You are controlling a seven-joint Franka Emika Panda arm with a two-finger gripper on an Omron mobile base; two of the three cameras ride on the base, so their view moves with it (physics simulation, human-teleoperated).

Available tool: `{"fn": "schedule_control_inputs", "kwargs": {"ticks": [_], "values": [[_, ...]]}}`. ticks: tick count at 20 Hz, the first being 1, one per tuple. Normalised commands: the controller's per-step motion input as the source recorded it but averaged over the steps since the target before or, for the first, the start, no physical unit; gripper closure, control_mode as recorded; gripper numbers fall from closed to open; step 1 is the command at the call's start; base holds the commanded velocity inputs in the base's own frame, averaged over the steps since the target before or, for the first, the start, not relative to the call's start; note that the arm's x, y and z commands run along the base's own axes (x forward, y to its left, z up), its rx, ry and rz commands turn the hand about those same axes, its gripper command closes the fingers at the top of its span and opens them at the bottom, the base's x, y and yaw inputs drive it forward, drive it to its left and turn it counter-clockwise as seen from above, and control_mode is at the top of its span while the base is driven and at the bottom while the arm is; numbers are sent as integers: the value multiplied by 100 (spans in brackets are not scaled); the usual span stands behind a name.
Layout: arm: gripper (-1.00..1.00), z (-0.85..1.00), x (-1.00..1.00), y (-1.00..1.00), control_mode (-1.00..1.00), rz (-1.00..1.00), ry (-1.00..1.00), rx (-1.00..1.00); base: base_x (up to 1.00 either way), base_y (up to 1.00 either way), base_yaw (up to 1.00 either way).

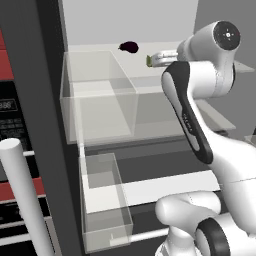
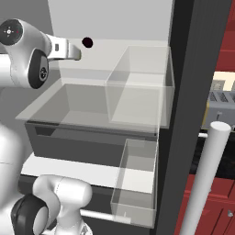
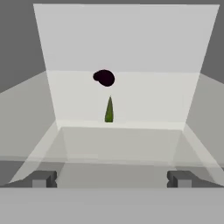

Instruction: Take the lemon wedge from the fridge and place it on the plate with fish on the dining counter.

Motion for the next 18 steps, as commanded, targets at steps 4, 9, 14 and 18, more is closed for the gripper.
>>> {"fn": "schedule_control_inputs", "kwargs": {"ticks": [4,9,14,18], "values": [[-100,-4,57,22,-100,0,3,0,0,0,0],[-100,-27,44,4,-100,0,7,0,0,0,0],[-100,-15,74,0,-100,0,0,0,0,0,0],[-100,-19,67,0,-100,0,2,0,0,0,0]]}}
